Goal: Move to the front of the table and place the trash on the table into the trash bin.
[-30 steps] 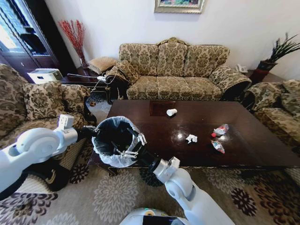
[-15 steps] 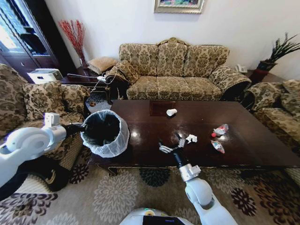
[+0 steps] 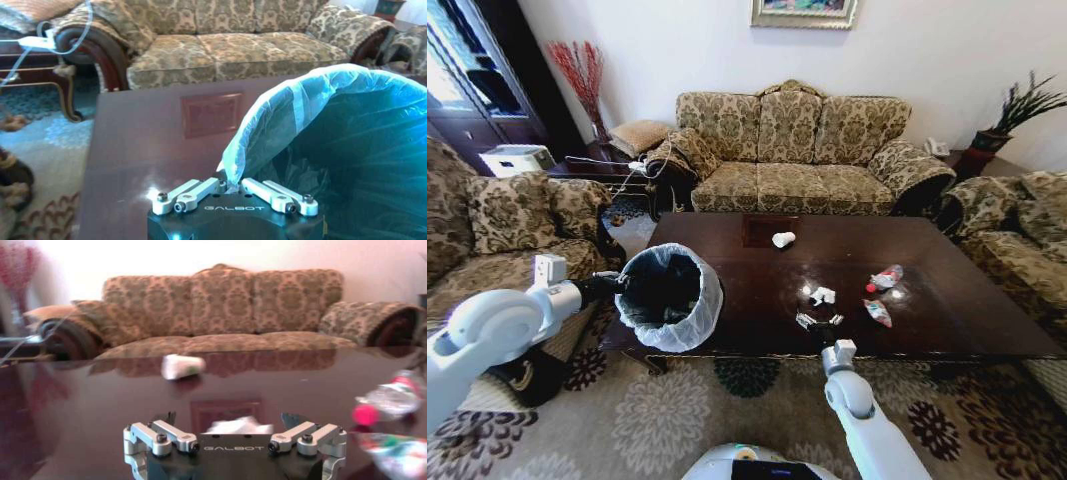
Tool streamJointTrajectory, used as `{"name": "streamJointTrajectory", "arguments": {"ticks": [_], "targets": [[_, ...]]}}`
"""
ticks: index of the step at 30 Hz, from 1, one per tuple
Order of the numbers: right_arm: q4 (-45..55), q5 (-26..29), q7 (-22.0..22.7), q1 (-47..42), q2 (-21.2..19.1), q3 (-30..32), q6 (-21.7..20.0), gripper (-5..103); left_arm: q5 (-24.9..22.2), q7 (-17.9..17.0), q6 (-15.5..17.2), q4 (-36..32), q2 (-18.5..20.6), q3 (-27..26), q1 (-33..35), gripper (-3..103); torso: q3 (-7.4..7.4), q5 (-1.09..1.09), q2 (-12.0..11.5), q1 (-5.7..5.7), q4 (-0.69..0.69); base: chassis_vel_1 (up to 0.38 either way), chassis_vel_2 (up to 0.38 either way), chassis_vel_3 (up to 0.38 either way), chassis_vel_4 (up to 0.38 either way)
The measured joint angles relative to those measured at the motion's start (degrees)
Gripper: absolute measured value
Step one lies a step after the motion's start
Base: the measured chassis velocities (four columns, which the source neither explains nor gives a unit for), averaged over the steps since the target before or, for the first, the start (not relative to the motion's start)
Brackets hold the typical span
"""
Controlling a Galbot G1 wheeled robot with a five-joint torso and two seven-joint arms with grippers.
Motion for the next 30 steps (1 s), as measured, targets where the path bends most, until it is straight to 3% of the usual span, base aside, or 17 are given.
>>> {"name": "streamJointTrajectory", "arguments": {"ticks": [4,9,13,16,20,22,24,26,29,30], "targets": [[-3.42,1.63,0.17,3.18,0.46,-0.81,1.12,100,-0.05,-0.02,0.11,-0.83,-0.38,0.23,0.10,0,0.01,-0.09,0.00,0.01,-0.04,-0.277,-0.272,0.219,0.252],[-11.91,2.59,-2.17,9.69,2.88,-2.59,4.63,100,-0.14,-0.09,0.41,-2.82,-1.09,0.23,0.70,0,0.01,0.01,0.00,0.01,-0.03,-0.100,-0.117,0.067,0.084],[-14.51,3.63,-3.38,11.69,4.22,-3.23,4.67,100,-0.15,-0.19,0.57,-3.44,-1.59,0.22,0.95,0,0.01,-0.14,0.00,0.01,-0.01,0.000,0.000,0.000,0.000],[-16.09,4.37,-4.24,13.32,5.70,-3.99,3.90,100,-0.03,-0.32,0.62,-3.77,-2.13,0.26,1.23,0,0.00,-0.06,0.00,0.00,0.06,0.085,0.065,-0.026,-0.016],[-17.24,3.23,-3.02,13.90,6.37,-4.29,2.41,100,0.04,-0.52,0.53,-3.80,-2.37,0.42,1.24,0,-0.01,-0.11,0.00,0.00,0.03,0.034,0.029,-0.004,-0.003],[-18.08,2.42,-1.85,14.24,6.81,-4.33,1.95,95,0.29,-0.44,0.41,-3.77,-2.46,0.45,1.22,0,0.00,-0.04,0.00,0.00,0.01,0.000,0.000,0.000,0.000],[-18.82,0.19,-1.18,14.33,6.99,-4.11,1.95,79,1.15,0.11,0.15,-3.45,-2.62,0.47,1.24,0,0.00,-0.02,0.00,0.01,-0.02,0.000,0.000,0.000,0.000],[-18.83,-0.26,-1.07,14.25,6.88,-4.06,1.88,79,1.31,0.28,0.13,-3.33,-2.71,0.52,1.26,0,0.00,-0.06,0.00,0.01,-0.03,0.000,0.000,0.000,0.000],[-18.96,-0.18,-0.10,14.14,6.84,-4.05,1.26,63,1.64,0.38,-0.26,-3.19,-3.05,1.23,1.03,0,0.00,-0.06,0.00,0.01,-0.01,0.000,0.000,0.000,0.000],[-18.96,-0.18,-0.10,14.14,6.84,-4.05,1.26,63,1.64,0.38,-0.26,-3.19,-3.05,1.23,1.03,0,0.00,-0.06,0.00,0.01,-0.01,0.000,0.000,0.000,0.000]]}}
